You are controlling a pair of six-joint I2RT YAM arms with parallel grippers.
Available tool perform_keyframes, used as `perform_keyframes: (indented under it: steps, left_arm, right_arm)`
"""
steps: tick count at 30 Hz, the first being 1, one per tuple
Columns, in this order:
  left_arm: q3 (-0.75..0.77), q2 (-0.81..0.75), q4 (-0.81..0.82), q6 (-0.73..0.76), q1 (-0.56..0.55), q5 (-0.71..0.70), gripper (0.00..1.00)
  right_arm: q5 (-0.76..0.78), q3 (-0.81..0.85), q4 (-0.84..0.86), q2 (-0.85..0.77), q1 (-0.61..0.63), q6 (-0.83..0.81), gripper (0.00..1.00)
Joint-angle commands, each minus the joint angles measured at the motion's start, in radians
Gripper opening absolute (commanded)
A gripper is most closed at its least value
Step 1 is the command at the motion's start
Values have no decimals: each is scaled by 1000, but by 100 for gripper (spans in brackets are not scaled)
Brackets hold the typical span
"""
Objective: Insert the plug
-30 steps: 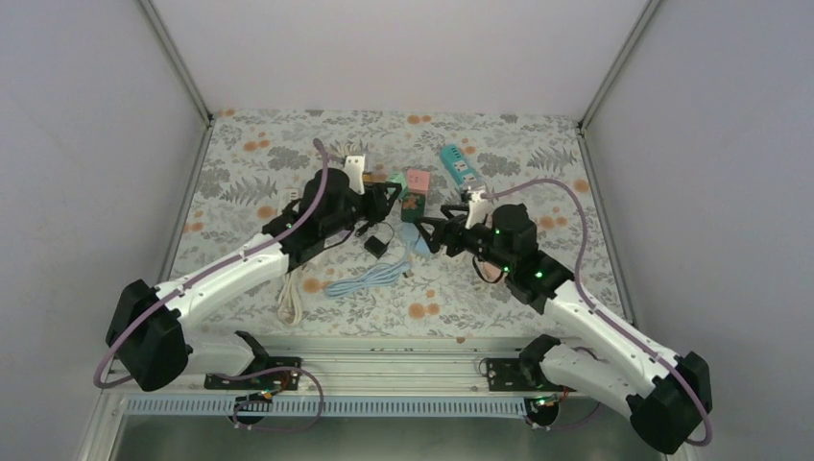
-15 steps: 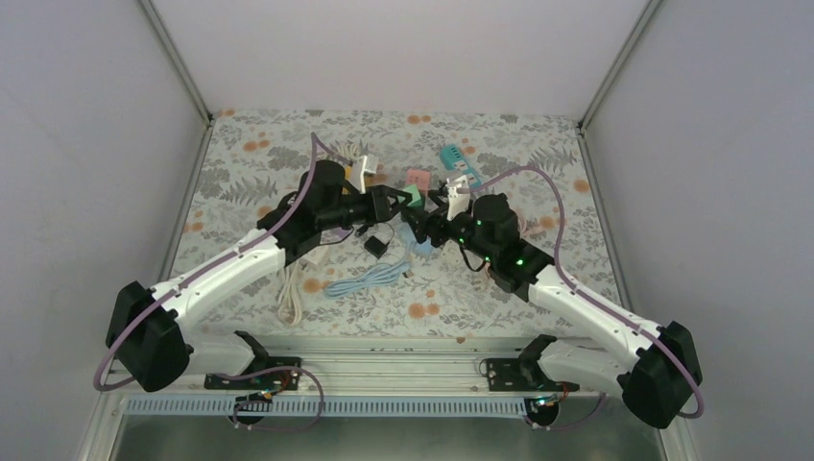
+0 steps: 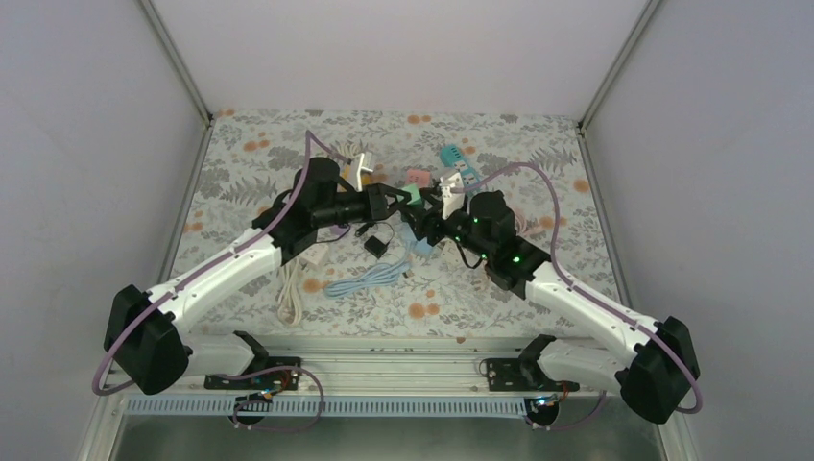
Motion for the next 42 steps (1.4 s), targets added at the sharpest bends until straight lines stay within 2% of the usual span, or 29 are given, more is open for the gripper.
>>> perform_keyframes:
  steps: [1, 5, 6, 7, 9, 11, 18, 27, 30, 34, 37, 38, 40, 42]
  left_arm:
    - [14, -33, 2, -19, 2, 50, 11]
    - [10, -40, -4, -14, 4, 57, 14]
    - [13, -40, -11, -8, 4, 60, 18]
    - [20, -39, -22, 3, 5, 64, 26]
    - [51, -30, -72, 41, 8, 77, 36]
    - [96, -15, -148, 94, 12, 81, 41]
    - [166, 20, -288, 153, 58, 154, 46]
    - [218, 83, -364, 230, 64, 220, 53]
    - [212, 90, -361, 237, 62, 239, 51]
    - [216, 98, -358, 236, 62, 228, 30]
    - [230, 109, -356, 237, 62, 227, 23]
    - [235, 112, -358, 239, 63, 211, 21]
    - [247, 116, -378, 254, 62, 144, 20]
    - [252, 123, -383, 280, 63, 44, 20]
  right_arm:
    - [54, 43, 19, 31, 5, 0, 62]
    - [35, 45, 24, 38, 5, -31, 47]
    - [14, 37, 34, 34, 5, -59, 44]
    - [-3, 31, 41, 25, 5, -83, 43]
    - [-41, 18, 48, 3, 5, -140, 43]
    - [-75, 10, 43, -16, 6, -191, 42]
    - [-144, -43, 57, -67, 8, -319, 42]
    - [-155, -34, 53, -33, 22, -332, 43]
    - [-149, -28, 47, -22, 24, -333, 43]
    - [-156, -22, 36, -12, 34, -336, 44]
    - [-138, -11, 18, 0, 48, -322, 49]
    - [-124, -4, 8, 5, 52, -307, 56]
    - [-82, 10, -16, 7, 54, -267, 79]
    - [-11, -6, -5, -19, 54, -204, 90]
